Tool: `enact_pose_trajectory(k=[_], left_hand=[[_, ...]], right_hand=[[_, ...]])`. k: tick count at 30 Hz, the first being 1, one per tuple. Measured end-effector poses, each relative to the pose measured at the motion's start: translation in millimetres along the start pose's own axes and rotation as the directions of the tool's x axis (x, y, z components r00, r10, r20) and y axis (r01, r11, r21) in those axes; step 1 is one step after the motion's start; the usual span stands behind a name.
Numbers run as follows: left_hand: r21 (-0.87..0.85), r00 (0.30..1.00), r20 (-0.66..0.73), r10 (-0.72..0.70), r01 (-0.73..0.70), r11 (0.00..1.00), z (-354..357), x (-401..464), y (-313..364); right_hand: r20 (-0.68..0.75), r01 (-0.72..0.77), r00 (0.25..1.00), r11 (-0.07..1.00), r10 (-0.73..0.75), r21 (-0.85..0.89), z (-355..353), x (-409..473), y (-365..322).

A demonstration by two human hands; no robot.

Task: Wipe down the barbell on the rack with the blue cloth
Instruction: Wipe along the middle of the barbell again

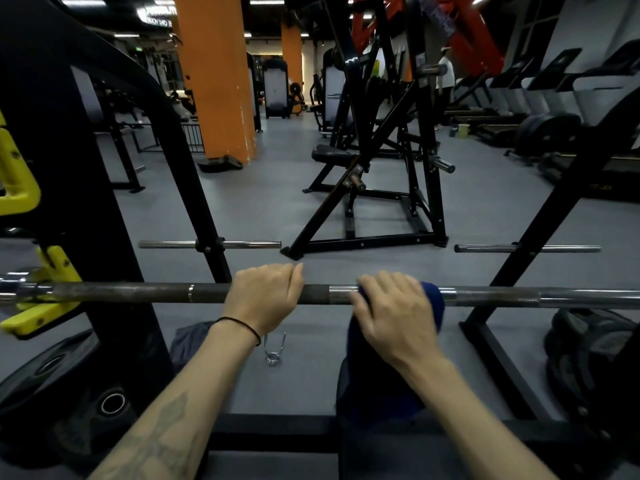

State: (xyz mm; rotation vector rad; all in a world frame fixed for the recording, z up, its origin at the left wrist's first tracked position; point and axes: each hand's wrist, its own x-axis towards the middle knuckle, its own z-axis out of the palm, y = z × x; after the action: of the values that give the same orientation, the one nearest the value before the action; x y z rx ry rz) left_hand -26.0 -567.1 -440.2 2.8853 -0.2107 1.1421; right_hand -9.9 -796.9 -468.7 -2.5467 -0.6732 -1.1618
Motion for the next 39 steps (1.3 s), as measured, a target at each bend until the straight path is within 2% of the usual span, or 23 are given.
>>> enact_pose_trajectory(k=[4,7,9,12,16,18,20,22,25,27,29,30,35,37,39], left_hand=[[0.033,0.994,-0.109,-0.004,0.008,0.999,-6.6,-21.6,-28.8],[0.065,0.987,-0.154,-0.039,0.049,0.997,-7.7,-27.2,-31.7],[0.09,0.985,-0.136,-0.101,0.114,0.989,-6.0,-22.5,-26.7],[0.127,0.981,-0.124,-0.147,0.163,0.978,-3.3,-21.4,-24.3],[0.19,0.988,-0.139,-0.066,0.092,0.977,-3.2,-25.8,-26.1],[0.176,0.993,-0.111,-0.03,0.05,0.983,-3.2,-33.8,-29.5],[0.086,0.993,-0.107,-0.042,0.051,0.995,-4.9,-43.7,-32.4],[0.011,0.991,-0.121,-0.062,0.064,0.998,-5.8,-49.4,-31.1],[-0.009,0.983,-0.149,-0.106,0.106,0.994,-0.8,-49.0,-24.5],[0.003,0.98,-0.16,-0.122,0.124,0.992,2.3,-48.5,-21.2],[-0.009,0.979,-0.156,-0.132,0.132,0.991,4.9,-49.5,-17.7],[-0.011,0.979,-0.151,-0.137,0.137,0.99,4.9,-50.3,-17.9],[0.002,0.989,-0.08,-0.12,0.121,0.993,1.0,-51.0,-20.3],[-0.018,0.994,-0.048,-0.099,0.098,0.995,-2.7,-52.0,-24.5],[-0.021,0.995,-0.027,-0.091,0.09,0.996,-5.2,-52.5,-27.8]], right_hand=[[-0.045,-0.121,0.992,0.99,0.118,-0.078,-29.7,-15.6,76.3],[-0.078,-0.247,0.967,0.965,0.241,-0.089,-29.1,-13.0,73.5],[-0.103,-0.31,0.948,0.946,0.301,-0.092,-20.0,-7.6,49.5],[-0.076,-0.27,0.961,0.962,0.266,-0.036,4.8,4.5,-12.6],[0.011,-0.164,0.986,0.983,0.164,0.085,27.8,18.2,-97.7],[0.043,-0.059,0.998,0.992,0.054,0.112,25.2,13.9,-91.8],[0.045,0.001,0.999,0.993,-0.007,0.118,12.9,3.6,-56.5],[0.002,-0.057,0.998,0.996,0.057,0.07,-1.4,-11.3,-6.3],[-0.069,-0.197,0.978,0.98,0.196,-0.007,-23.9,-33.4,53.3],[-0.091,-0.298,0.95,0.954,0.298,0.013,-21.4,-36.9,52.6],[-0.082,-0.393,0.914,0.917,0.398,0.075,-11.0,-29.0,24.4],[-0.068,-0.392,0.914,0.915,0.399,0.101,-3.4,-24.2,1.9],[0.076,-0.143,0.989,0.973,0.131,0.183,24.0,-14.3,-105.4],[0.1,-0.028,0.995,0.983,0.01,0.182,22.7,-11.3,-104.3],[0.09,0.097,0.99,0.985,-0.11,0.14,18.9,-15.2,-73.5]])
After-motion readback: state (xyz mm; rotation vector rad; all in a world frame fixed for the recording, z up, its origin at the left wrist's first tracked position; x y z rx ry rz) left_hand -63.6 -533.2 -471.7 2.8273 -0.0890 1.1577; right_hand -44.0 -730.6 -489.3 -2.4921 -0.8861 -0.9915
